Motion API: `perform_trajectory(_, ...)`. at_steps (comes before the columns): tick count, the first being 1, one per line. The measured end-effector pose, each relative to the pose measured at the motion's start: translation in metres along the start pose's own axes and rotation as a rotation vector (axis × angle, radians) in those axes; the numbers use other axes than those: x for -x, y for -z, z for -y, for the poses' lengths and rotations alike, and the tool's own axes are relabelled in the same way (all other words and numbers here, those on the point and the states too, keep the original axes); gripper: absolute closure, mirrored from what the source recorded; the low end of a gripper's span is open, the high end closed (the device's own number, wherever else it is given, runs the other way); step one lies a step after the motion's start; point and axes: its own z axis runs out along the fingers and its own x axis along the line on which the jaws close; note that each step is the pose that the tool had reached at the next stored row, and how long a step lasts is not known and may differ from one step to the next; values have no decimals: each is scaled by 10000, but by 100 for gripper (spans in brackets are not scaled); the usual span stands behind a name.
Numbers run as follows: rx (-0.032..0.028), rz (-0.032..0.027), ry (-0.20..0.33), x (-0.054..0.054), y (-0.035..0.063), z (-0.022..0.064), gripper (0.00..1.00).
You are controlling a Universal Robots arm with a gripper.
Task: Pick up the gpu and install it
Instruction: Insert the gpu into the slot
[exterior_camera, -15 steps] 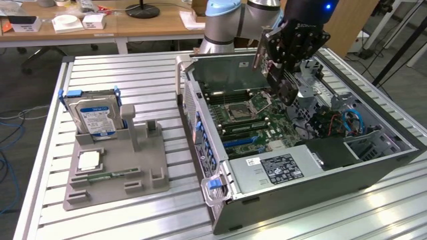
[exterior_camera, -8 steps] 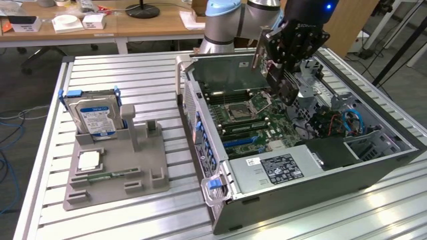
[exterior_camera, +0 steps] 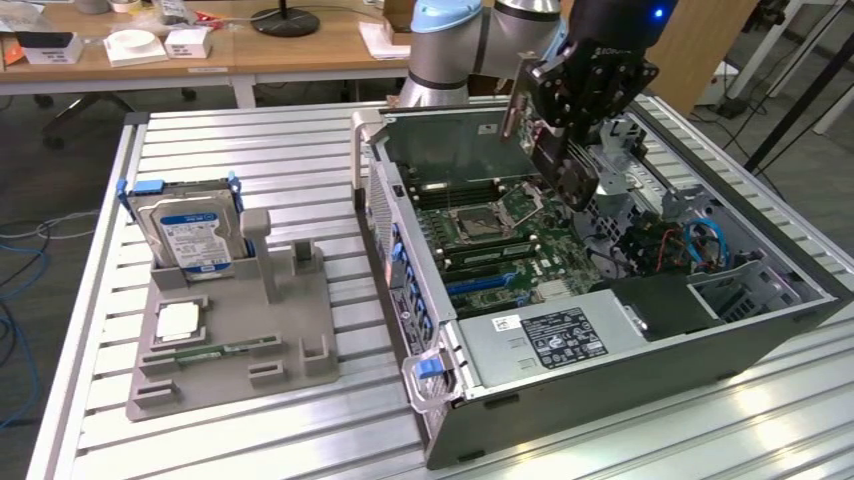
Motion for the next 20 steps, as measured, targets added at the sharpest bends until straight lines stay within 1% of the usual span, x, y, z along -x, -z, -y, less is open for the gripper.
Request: perform_trajectory(20,16,-38,765,0,0,0,74)
